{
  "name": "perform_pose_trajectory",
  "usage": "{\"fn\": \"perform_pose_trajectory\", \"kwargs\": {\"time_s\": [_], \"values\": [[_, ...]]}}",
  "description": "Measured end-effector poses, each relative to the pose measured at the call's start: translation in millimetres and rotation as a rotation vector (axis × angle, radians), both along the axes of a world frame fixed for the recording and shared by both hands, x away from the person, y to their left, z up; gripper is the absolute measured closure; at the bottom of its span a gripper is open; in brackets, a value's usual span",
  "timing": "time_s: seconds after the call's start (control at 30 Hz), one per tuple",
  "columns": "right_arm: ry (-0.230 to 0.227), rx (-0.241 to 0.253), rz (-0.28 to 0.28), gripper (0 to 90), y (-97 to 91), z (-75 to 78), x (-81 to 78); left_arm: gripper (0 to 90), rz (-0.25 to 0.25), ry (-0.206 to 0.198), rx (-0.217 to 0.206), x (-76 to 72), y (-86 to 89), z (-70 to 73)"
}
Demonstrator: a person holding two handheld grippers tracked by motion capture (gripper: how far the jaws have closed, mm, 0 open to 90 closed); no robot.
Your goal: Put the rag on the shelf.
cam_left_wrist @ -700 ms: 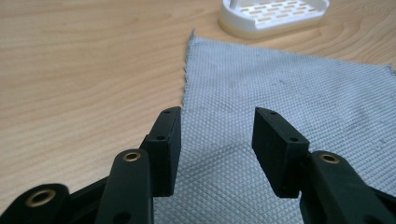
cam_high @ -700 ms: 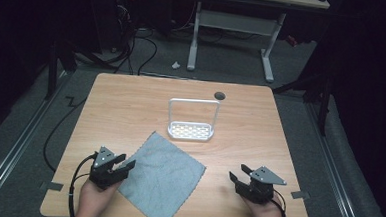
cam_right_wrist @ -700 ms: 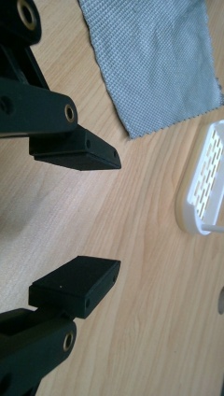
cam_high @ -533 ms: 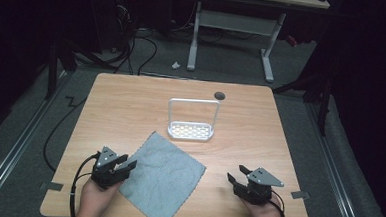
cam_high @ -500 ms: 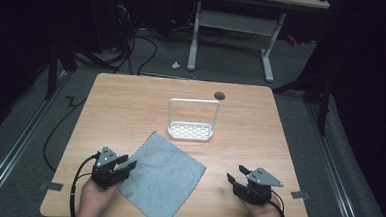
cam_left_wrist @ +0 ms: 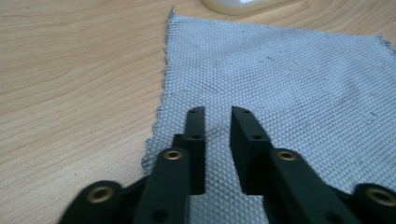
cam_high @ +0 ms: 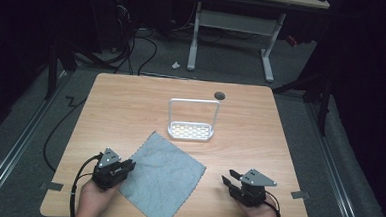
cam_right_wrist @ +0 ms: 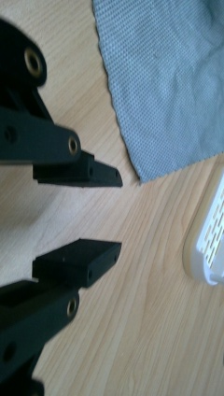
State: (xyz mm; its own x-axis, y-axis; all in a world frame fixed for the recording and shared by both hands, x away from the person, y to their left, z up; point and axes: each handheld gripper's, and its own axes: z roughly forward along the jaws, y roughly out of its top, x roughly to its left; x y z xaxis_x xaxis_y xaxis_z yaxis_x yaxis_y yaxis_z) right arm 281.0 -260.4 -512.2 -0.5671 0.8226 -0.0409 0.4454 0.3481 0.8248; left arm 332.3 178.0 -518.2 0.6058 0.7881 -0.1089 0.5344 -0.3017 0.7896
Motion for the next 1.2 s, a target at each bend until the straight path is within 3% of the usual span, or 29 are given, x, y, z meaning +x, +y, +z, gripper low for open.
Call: {"fn": "perform_pose_trajectory", "kwargs": {"time_s": [0.17, 0.2, 0.33, 0.5, 0.6, 0.67, 0.73, 0.8, 0.87, 1.03, 1.2], "values": [[0.001, 0.0, 0.042, 89.0, 14.2, 3.6, -3.9, 89.1, 0.0, -0.015, 0.037, -2.2, 6.4, 1.6], [-0.003, -0.002, 0.056, 90.0, 18.0, 3.7, -4.1, 89.7, 0.006, -0.014, 0.048, -2.1, 7.8, 1.0], [0.023, -0.005, 0.118, 90.0, 36.6, 4.1, -2.9, 89.8, 0.009, -0.007, 0.054, -2.6, 11.0, 0.1], [0.037, -0.063, 0.177, 90.0, 57.7, 10.7, 4.1, 89.8, -0.007, -0.001, 0.074, -3.1, 9.5, -2.0], [0.046, -0.046, 0.196, 90.0, 69.2, 14.6, 14.7, 89.8, -0.016, 0.002, 0.092, -4.0, 6.8, -3.0], [0.048, -0.058, 0.207, 90.0, 75.0, 13.1, 17.3, 89.8, -0.026, 0.009, 0.113, -4.4, 3.7, -4.2], [0.054, -0.107, 0.232, 90.0, 90.6, 0.8, 20.6, 89.8, -0.042, 0.025, 0.154, -3.7, -1.8, -9.3], [0.067, -0.141, 0.254, 90.0, 97.0, -4.3, 21.9, 89.8, -0.041, 0.028, 0.151, -3.8, -2.1, -9.2], [0.067, -0.173, 0.255, 90.0, 98.1, -6.1, 23.1, 89.8, -0.037, 0.024, 0.15, -4.7, -2.0, -9.6], [0.097, -0.198, 0.24, 90.0, 95.8, -12.4, 29.6, 89.8, -0.02, 0.031, 0.131, -6.4, -2.9, -10.4], [0.104, -0.19, 0.226, 90.0, 91.7, -13.0, 29.6, 89.8, -0.048, 0.037, 0.129, -8.9, -6.0, -9.8]]}}
